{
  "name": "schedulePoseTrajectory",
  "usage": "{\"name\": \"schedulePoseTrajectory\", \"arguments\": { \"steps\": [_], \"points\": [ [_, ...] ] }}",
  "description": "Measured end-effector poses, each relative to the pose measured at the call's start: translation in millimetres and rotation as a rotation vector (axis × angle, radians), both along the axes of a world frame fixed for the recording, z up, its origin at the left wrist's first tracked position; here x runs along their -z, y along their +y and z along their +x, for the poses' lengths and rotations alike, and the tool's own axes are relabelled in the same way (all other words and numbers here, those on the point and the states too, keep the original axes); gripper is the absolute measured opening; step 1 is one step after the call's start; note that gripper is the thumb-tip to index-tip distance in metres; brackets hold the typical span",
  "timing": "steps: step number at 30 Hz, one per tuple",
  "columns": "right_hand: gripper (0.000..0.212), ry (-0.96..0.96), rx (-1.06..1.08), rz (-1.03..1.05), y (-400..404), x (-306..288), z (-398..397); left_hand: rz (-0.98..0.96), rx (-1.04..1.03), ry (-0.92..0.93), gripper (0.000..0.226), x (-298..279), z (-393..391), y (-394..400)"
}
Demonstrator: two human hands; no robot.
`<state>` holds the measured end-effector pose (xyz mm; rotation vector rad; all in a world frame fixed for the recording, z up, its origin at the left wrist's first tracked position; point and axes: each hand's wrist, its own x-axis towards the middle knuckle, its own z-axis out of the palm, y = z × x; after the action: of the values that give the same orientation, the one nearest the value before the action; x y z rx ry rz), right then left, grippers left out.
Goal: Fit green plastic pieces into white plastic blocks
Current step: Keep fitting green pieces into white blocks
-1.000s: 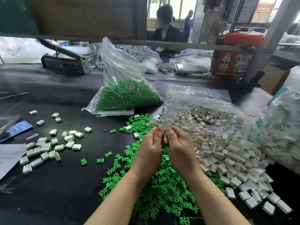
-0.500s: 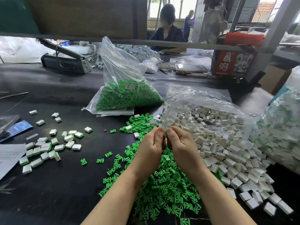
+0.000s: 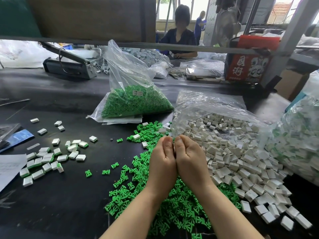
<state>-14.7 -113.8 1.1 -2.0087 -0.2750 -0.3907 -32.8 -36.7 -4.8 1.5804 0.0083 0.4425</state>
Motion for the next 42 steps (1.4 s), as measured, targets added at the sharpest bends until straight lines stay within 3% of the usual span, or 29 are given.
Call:
{"name": "schedulePoseTrajectory", "arguments": {
  "steps": [7, 15, 21, 27, 36, 42],
  "points": [
    [0.034, 0.035, -0.072, 0.076, -4, 1, 5, 0.035, 0.065, -0.006, 0.029, 0, 3, 6],
    [0.034, 0.147, -0.268, 0.331, -7, 2, 9, -0.006, 0.151, 0.020, 0.036, 2, 6, 13],
    [0.052, 0.191, -0.056, 0.626, -10, 1, 8, -0.180, 0.114, 0.083, 0.042, -1, 8, 10],
    [0.035, 0.053, -0.091, 0.377, 4, 0, 1, -0.060, 0.114, 0.005, 0.036, -2, 4, 5],
    [0.047, 0.045, -0.110, 0.445, 1, 0, -2, -0.024, 0.143, -0.016, 0.039, -6, 2, 5],
    [0.036, 0.044, -0.149, 0.337, -1, -2, 1, -0.031, 0.166, -0.039, 0.036, 0, 6, 8]
  ]
}}
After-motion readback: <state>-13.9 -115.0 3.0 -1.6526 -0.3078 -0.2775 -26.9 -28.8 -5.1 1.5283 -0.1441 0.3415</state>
